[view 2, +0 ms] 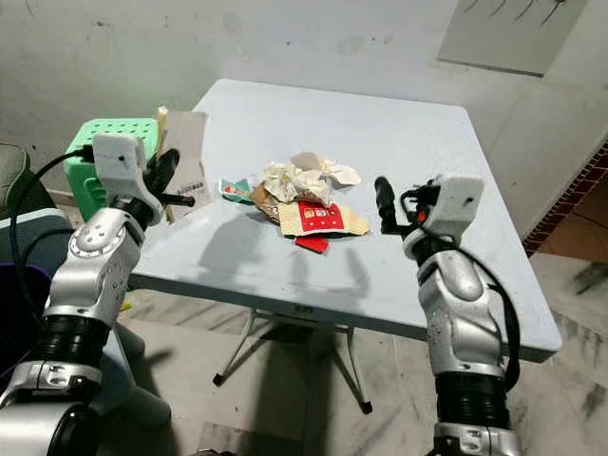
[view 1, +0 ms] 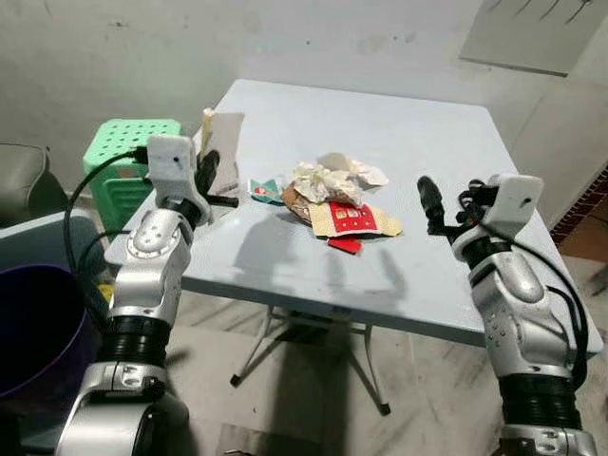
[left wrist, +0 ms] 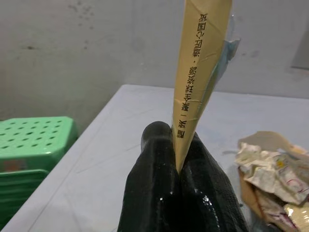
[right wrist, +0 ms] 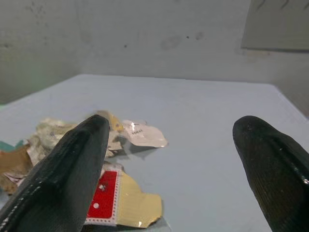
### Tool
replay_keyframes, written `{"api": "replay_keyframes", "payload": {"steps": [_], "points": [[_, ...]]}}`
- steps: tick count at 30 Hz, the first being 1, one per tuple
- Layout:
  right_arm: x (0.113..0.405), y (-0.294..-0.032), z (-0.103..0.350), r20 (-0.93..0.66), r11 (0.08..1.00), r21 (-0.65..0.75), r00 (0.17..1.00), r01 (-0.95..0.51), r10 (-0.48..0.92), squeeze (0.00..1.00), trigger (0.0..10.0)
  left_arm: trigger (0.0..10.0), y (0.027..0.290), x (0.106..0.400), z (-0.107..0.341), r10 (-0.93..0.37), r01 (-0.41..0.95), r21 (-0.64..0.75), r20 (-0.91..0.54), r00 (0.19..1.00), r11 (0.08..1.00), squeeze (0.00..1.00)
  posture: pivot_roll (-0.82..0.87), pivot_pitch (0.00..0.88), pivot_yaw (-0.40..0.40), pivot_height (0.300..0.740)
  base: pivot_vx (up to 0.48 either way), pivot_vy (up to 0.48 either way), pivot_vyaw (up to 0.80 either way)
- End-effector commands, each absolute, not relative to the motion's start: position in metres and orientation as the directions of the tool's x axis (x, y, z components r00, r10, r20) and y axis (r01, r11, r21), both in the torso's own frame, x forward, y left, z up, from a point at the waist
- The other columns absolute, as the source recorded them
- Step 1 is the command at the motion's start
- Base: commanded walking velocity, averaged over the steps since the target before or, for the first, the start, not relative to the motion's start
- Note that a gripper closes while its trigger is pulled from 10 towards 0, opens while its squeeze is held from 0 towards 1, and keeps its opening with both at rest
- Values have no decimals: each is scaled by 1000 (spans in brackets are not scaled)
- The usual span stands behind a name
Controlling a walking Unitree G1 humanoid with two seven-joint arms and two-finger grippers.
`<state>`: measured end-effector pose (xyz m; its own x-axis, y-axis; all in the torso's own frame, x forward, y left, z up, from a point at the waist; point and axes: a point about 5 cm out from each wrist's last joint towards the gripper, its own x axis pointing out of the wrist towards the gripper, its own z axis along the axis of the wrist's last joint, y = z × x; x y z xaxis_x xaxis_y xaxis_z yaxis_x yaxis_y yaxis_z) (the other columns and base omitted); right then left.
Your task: Picking trash to rubbish bin
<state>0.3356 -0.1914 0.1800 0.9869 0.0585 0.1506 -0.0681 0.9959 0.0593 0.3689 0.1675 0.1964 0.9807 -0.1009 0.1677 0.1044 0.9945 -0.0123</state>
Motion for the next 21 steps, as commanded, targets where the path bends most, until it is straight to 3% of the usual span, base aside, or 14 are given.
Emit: {"api": "replay_keyframes", "payload": {"steps": [1, 4, 21], "points": [[335, -194, 177, 145, 998, 45, 989, -45, 38, 0, 10000, 10000, 168, 368, 198, -77, 79, -5, 197, 977, 997, 0, -54, 0, -32, 740, 0, 0, 0], [333, -189, 175, 174, 999, -39, 984, -30, 36, 0, 10000, 10000, 162, 362, 188, -78, 82, -10, 220, 972, 997, 0, -60, 0, -29, 740, 0, 0, 0], [320, -182, 154, 159, 999, -36, 987, -24, 29, 0, 10000, 10000, 156, 358, 168, -98, 94, 29, 188, 977, 995, 0, -68, 0, -24, 740, 0, 0, 0]]}}
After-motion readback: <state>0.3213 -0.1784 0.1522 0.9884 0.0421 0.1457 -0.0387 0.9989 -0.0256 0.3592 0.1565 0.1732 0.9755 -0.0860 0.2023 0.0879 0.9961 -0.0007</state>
